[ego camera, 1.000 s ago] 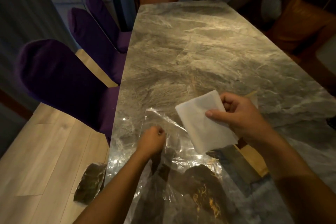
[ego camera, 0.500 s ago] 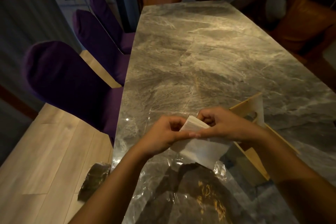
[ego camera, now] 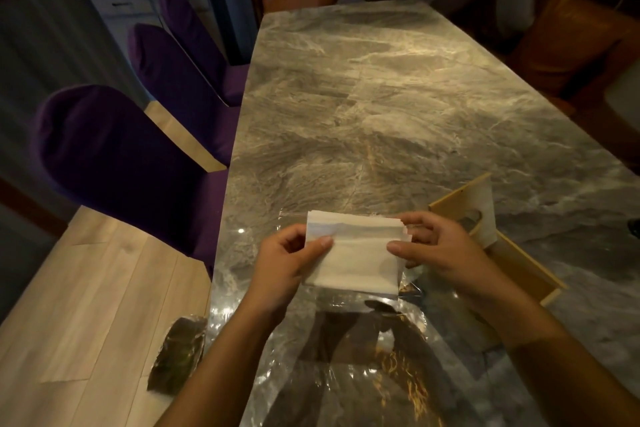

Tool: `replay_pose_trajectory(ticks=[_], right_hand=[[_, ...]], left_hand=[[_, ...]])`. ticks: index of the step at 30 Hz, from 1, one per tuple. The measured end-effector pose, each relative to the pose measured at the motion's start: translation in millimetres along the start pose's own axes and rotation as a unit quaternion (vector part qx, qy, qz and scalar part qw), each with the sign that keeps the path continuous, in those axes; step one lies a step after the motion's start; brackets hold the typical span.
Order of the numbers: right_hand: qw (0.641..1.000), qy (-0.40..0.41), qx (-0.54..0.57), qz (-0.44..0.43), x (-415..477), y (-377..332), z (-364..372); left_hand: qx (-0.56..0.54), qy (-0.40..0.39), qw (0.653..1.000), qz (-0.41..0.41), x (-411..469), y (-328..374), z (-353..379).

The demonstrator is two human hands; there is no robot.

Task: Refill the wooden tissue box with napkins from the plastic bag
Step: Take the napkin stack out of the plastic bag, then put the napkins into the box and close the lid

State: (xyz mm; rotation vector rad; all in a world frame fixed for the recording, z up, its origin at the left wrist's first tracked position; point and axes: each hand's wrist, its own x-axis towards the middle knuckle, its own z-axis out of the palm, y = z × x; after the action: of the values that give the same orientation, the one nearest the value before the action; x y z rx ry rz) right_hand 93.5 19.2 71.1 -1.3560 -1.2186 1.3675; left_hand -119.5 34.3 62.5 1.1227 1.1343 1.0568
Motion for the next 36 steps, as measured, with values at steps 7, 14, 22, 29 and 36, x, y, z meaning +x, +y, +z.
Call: replay_pose_trajectory(ticks=[7, 14, 22, 29, 36], right_hand=[[0.994, 0.109, 0.014, 0.016, -13.5, 11.7, -6.8], [0.99, 0.132, -0.051, 0.022, -33.8, 5.2, -51.3], [0.969, 0.155, -0.177, 0.069, -44.4, 9.8, -104.8], [0.969, 0.142, -0.14, 0.147, -52.3, 20.6, -122.8], [0.957, 0.16, -0.172, 0.172, -59.3, 23.6, -114.9]], left_hand=[[-0.005, 0.017, 0.999, -0.039, -10.4, -8.6, 27.7], [-0.006, -0.029, 0.996, -0.088, -25.6, -14.9, 76.5], [-0.056, -0.069, 0.969, -0.232, -21.6, -21.0, 139.7], [-0.021, -0.066, 0.965, -0.254, -13.4, -29.1, 161.7], [0.034, -0.064, 0.966, -0.248, -6.9, -26.3, 158.4]])
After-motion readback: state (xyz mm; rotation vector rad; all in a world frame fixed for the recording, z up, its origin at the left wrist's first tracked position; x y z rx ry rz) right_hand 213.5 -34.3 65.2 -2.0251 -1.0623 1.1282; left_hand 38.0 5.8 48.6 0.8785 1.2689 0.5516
